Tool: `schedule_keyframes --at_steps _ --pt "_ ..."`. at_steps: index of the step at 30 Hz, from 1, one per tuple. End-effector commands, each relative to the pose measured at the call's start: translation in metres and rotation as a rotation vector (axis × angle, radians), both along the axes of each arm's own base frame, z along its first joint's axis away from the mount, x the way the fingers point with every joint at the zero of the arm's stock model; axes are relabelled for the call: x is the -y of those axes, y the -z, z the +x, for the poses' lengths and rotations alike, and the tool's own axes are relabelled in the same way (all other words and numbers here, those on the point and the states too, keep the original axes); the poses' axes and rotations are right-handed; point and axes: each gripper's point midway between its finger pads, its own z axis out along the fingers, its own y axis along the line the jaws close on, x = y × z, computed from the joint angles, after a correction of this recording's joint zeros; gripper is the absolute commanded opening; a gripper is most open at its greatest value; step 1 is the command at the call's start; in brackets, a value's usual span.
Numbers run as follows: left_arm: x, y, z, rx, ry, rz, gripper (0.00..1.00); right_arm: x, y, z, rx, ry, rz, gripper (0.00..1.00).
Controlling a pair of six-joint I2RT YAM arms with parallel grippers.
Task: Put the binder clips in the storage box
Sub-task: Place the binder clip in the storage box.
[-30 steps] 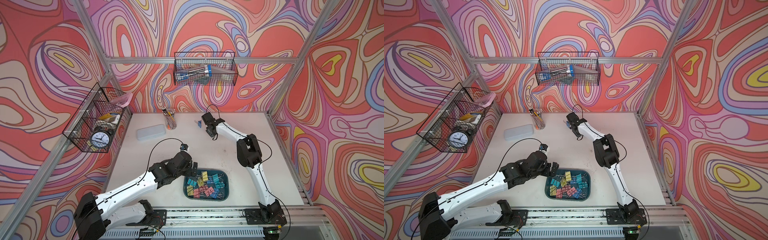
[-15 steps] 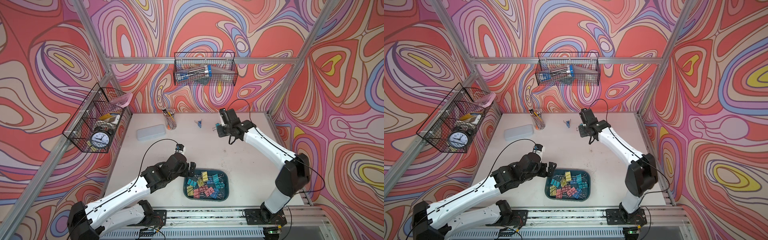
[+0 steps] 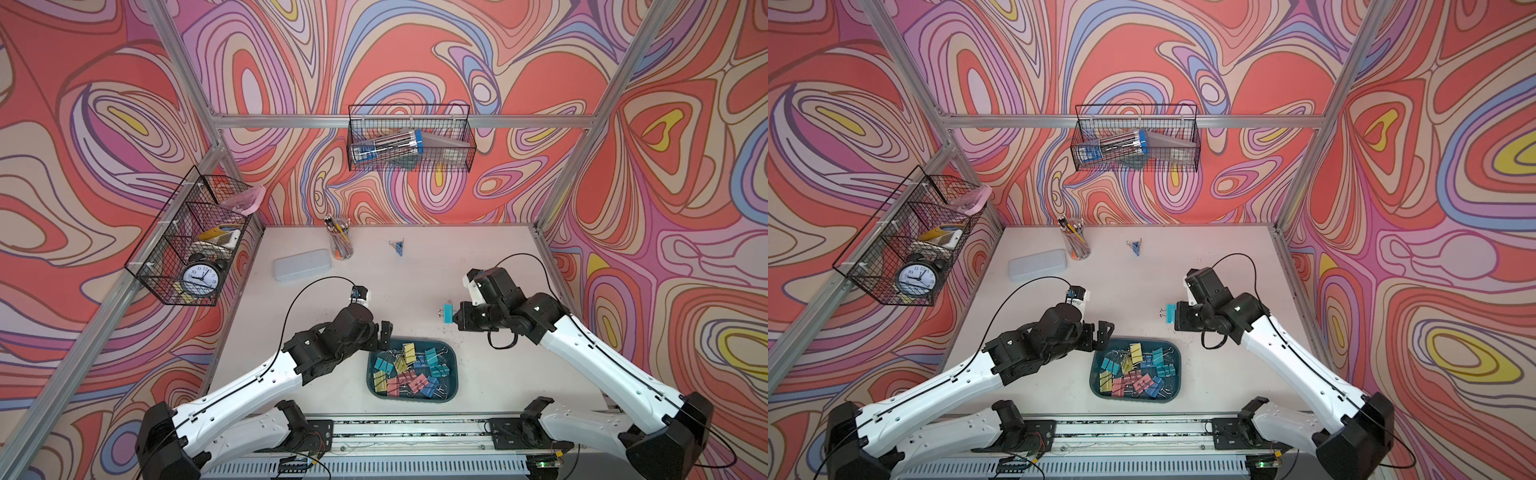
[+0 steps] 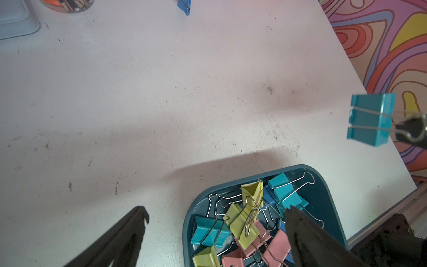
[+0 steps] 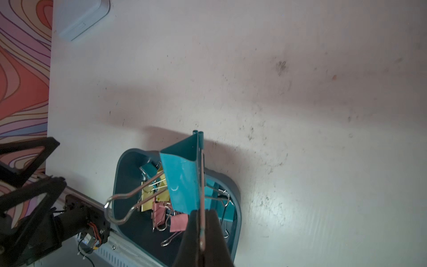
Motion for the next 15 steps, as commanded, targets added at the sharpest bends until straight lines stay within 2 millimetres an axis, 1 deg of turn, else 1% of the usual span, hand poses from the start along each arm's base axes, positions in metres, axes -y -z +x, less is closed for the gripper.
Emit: schedule_keyframes --at_steps 1,3,5,8,11,13,15 --pt "0.007 -0.004 0.005 0.008 0.009 -0.030 0.99 -0.011 0.008 -0.030 -0.114 0.040 0.063 0.00" --pt "0.009 -0.003 0.005 0.001 0.016 -0.036 0.99 -0.019 0.017 -0.042 -0.144 0.026 0.064 0.00" --pt "0.011 -0.003 0.005 -0.005 0.022 -0.041 0.99 -0.019 0.031 -0.053 -0.175 0.017 0.031 0.00" --pt "0.012 -0.002 0.005 -0.009 0.024 -0.044 0.99 -0.008 0.053 -0.062 -0.205 0.029 -0.076 0.00" --pt "0.011 0.001 0.004 -0.013 0.025 -0.044 0.99 0.005 0.069 -0.067 -0.225 0.051 -0.171 0.00" --pt "0.011 0.002 0.004 -0.016 0.023 -0.043 0.99 0.008 0.076 -0.071 -0.243 0.047 -0.204 0.00" --pt "0.010 0.005 0.004 -0.020 0.019 -0.040 0.99 0.007 0.083 -0.073 -0.255 0.036 -0.218 0.00"
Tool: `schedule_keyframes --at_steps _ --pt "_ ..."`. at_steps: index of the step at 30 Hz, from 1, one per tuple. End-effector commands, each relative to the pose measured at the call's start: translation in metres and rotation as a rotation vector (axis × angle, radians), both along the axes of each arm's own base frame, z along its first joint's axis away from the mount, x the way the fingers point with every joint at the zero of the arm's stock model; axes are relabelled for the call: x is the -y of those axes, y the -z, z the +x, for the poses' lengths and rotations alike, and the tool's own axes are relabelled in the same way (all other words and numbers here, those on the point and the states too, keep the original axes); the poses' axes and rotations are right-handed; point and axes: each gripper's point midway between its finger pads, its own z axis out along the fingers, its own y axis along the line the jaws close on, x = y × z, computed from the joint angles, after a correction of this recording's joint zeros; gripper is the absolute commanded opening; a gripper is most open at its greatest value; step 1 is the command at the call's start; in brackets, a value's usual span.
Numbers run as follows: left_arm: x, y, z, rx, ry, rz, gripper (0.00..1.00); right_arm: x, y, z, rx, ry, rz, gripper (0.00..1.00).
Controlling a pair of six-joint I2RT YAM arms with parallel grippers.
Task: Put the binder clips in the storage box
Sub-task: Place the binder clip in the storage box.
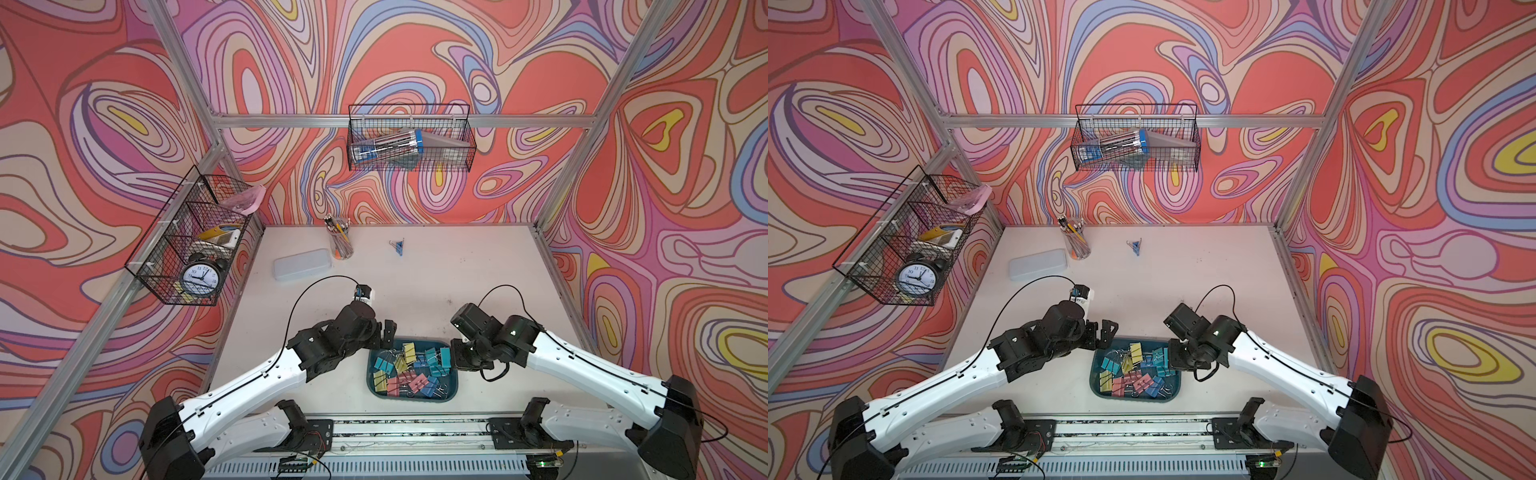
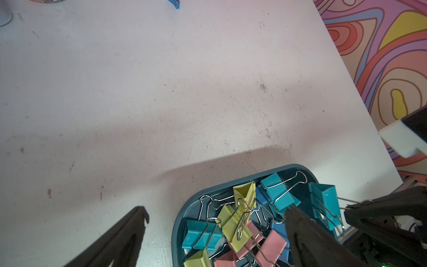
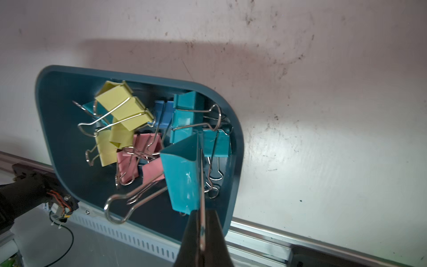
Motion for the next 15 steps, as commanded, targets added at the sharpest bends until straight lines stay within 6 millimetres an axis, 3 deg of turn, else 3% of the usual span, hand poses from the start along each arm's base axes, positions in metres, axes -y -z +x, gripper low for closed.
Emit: schedule_keyframes --at_steps 1,4,8,15 --pt "0.001 0.002 0.003 0.001 -0.010 -0.017 0.99 0.006 0.012 -0.003 -0.010 0.012 -0.064 0.00" --pt "0.000 0.005 0.006 -0.002 -0.033 -0.020 0.98 0.002 0.018 -0.001 0.001 0.007 -0.083 0.00" --pt "-0.006 0.012 0.019 -0.060 -0.113 -0.036 0.93 -0.001 0.021 0.004 0.013 0.015 -0.105 0.13" --pt "-0.003 0.007 0.061 -0.138 -0.194 -0.235 0.90 -0.004 -0.005 0.017 0.096 0.026 -0.088 0.24"
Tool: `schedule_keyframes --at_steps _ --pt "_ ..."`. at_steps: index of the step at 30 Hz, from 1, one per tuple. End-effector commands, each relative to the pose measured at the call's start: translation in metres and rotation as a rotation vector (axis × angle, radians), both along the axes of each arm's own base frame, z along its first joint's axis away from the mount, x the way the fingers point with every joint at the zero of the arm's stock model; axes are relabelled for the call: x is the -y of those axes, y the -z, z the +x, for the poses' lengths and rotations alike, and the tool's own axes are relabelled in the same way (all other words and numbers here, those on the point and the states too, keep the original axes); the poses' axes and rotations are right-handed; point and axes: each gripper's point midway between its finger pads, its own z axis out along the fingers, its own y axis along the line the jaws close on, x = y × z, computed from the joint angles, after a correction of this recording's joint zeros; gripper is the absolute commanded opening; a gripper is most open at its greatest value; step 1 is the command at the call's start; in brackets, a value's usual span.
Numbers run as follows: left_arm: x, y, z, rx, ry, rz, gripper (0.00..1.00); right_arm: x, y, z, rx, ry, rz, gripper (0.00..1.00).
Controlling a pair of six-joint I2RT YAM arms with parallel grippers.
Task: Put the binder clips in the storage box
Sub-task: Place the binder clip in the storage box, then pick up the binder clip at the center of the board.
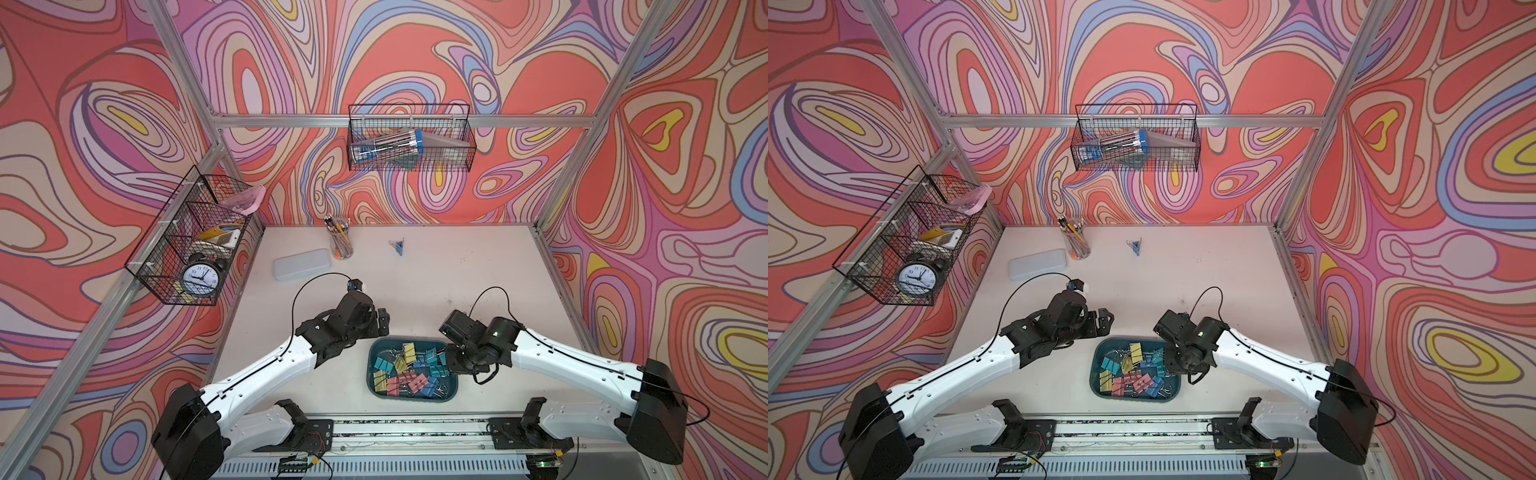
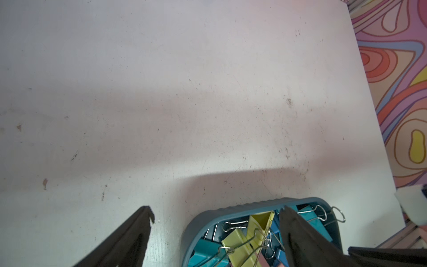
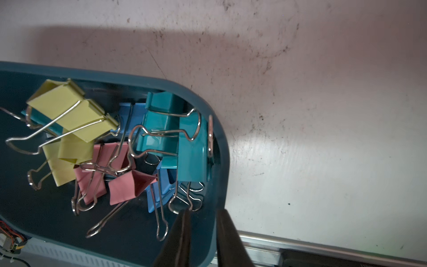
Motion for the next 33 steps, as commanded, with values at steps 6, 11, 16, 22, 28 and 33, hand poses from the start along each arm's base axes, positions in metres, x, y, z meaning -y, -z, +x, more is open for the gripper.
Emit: schedule_keyframes --at_steps 6,11,16,22,28,33 --pt "0.028 -0.015 0.087 -0.077 -0.060 -0.386 0.86 -0.012 -0.075 0.049 0.294 0.028 0.064 0.31" --pt "0.051 -0.007 0.163 -0.145 -0.076 -0.580 0.84 -0.019 -0.114 0.088 0.533 0.082 0.107 0.45" --pt "0.060 0.026 0.237 -0.211 -0.188 -0.741 0.82 -0.031 -0.122 0.111 0.641 0.090 0.138 0.69" --pt "0.070 0.056 0.302 -0.232 -0.217 -0.727 0.86 -0.037 -0.098 0.118 0.601 0.037 0.050 0.75" --pt "0.059 0.069 0.319 -0.141 -0.156 -0.259 0.91 -0.038 -0.089 0.124 0.592 0.008 0.007 0.78" --pt "0.062 0.079 0.325 -0.065 -0.067 -0.017 0.94 -0.032 -0.087 0.126 0.588 0.011 0.001 0.80"
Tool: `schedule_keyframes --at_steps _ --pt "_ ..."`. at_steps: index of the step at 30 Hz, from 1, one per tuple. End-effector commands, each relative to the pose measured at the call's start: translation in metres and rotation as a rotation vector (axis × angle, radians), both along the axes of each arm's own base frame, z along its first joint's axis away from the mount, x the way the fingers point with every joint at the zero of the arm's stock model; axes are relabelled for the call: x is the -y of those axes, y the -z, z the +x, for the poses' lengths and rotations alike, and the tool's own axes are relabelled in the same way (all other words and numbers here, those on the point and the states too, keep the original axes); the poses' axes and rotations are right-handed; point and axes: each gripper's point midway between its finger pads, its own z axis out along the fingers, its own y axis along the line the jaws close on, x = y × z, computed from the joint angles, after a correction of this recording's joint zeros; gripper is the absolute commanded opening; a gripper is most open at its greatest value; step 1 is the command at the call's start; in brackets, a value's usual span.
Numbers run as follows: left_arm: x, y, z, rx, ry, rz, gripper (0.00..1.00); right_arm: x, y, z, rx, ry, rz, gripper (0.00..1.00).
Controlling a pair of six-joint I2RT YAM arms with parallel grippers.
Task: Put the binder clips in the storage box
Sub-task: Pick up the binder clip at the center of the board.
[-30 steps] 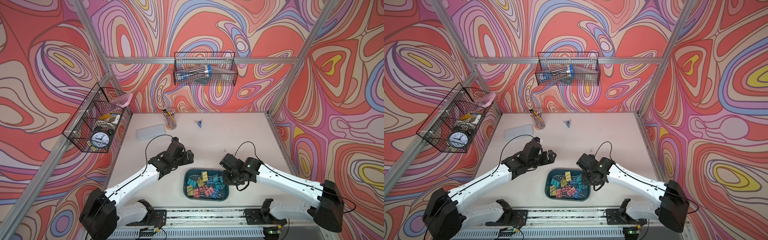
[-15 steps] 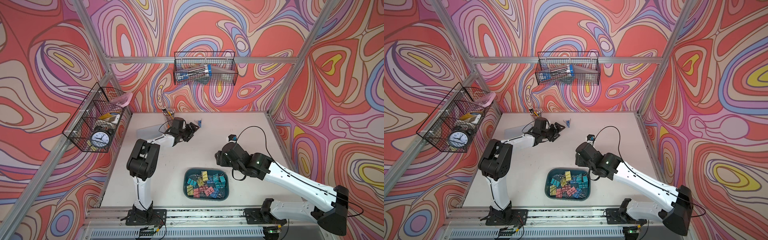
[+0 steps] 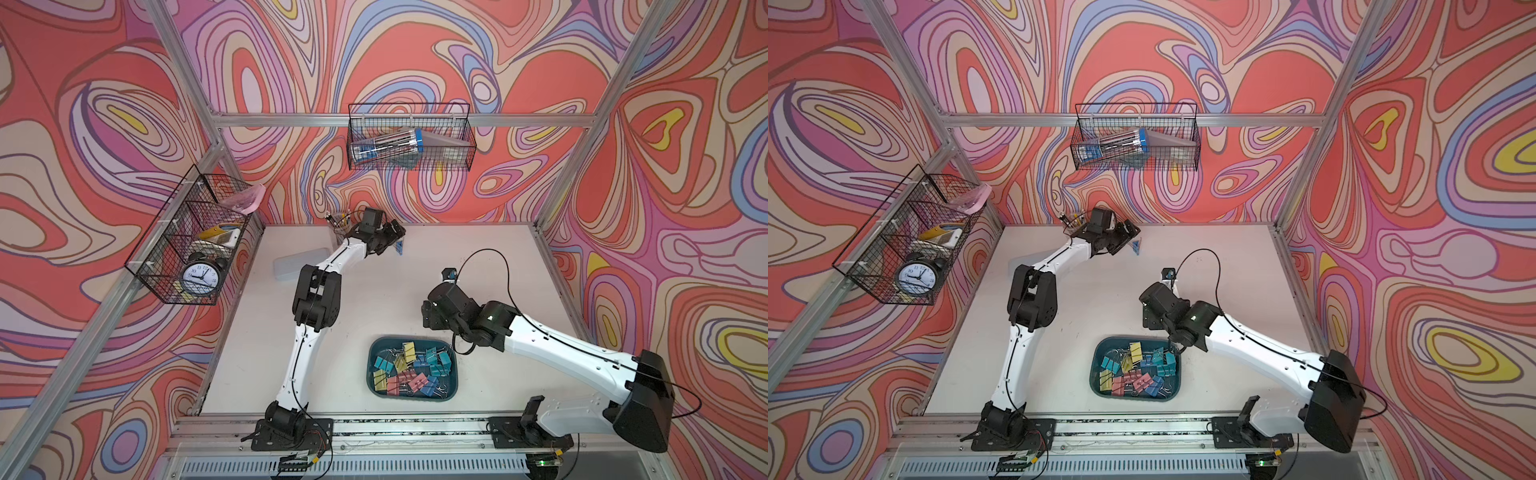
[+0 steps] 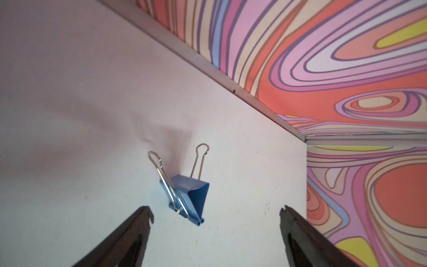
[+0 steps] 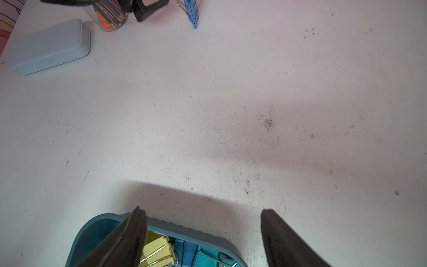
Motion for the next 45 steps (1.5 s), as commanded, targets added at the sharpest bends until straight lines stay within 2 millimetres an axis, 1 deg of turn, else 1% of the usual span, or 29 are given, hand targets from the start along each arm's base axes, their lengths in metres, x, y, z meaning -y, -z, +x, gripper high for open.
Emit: schedule_keyframes --at_steps 1,4,6,9,10,11,15,18,22,26,30,31,33,35,38,40,44,45 --pt "-0.012 0.057 -0.016 -0.053 0.085 0.308 0.95 0.005 -0.006 0.005 0.025 0.006 -0.006 0.80" --pt "-0.007 0.065 -0.012 -0.037 0.102 0.368 0.95 0.010 -0.005 0.004 0.019 0.015 -0.005 0.80" --pt "-0.004 0.069 -0.009 -0.015 0.117 0.417 0.90 0.013 -0.005 0.002 0.017 0.020 -0.003 0.81" --pt "0.003 0.074 -0.006 0.041 0.157 0.527 0.79 0.017 -0.005 0.000 0.015 0.031 0.005 0.81" --pt "0.004 0.073 -0.005 0.041 0.168 0.531 0.76 0.019 -0.005 -0.001 0.013 0.036 0.009 0.81" --pt "0.007 0.073 -0.004 0.047 0.179 0.530 0.74 0.019 -0.005 -0.001 0.013 0.038 0.014 0.81" --pt "0.008 0.073 -0.002 0.054 0.171 0.516 0.52 0.021 -0.005 -0.003 0.008 0.045 0.028 0.81" --pt "0.010 0.075 -0.002 0.046 0.183 0.487 0.43 0.022 -0.007 -0.003 0.007 0.050 0.030 0.81" --pt "0.013 0.080 -0.006 0.017 0.193 0.451 0.26 0.024 -0.009 -0.003 0.016 0.054 0.033 0.81" --pt "0.016 0.085 -0.011 -0.006 0.210 0.435 0.15 0.024 -0.010 -0.003 0.015 0.055 0.033 0.81" --pt "0.018 0.082 -0.019 -0.023 0.232 0.410 0.03 0.024 -0.008 -0.003 0.012 0.058 0.032 0.81" --pt "0.021 0.079 -0.022 -0.019 0.241 0.397 0.00 0.024 -0.008 -0.003 0.013 0.060 0.036 0.81" --pt "0.025 0.070 -0.028 -0.008 0.257 0.370 0.00 0.024 -0.007 -0.002 0.016 0.065 0.042 0.81" --pt "0.031 0.058 -0.036 0.010 0.282 0.340 0.00 0.025 -0.006 -0.001 0.021 0.073 0.055 0.82" --pt "0.045 0.032 -0.055 0.042 0.327 0.283 0.00 0.033 -0.005 0.002 0.025 0.109 0.083 0.85" --pt "0.055 0.012 -0.074 0.066 0.358 0.247 0.00 0.044 -0.003 0.005 0.026 0.145 0.095 0.86" --pt "0.063 -0.029 -0.116 0.117 0.384 0.172 0.00 0.067 0.001 0.006 0.016 0.213 0.127 0.91" --pt "0.065 -0.044 -0.130 0.141 0.391 0.142 0.00 0.073 0.002 0.006 0.011 0.231 0.140 0.92"
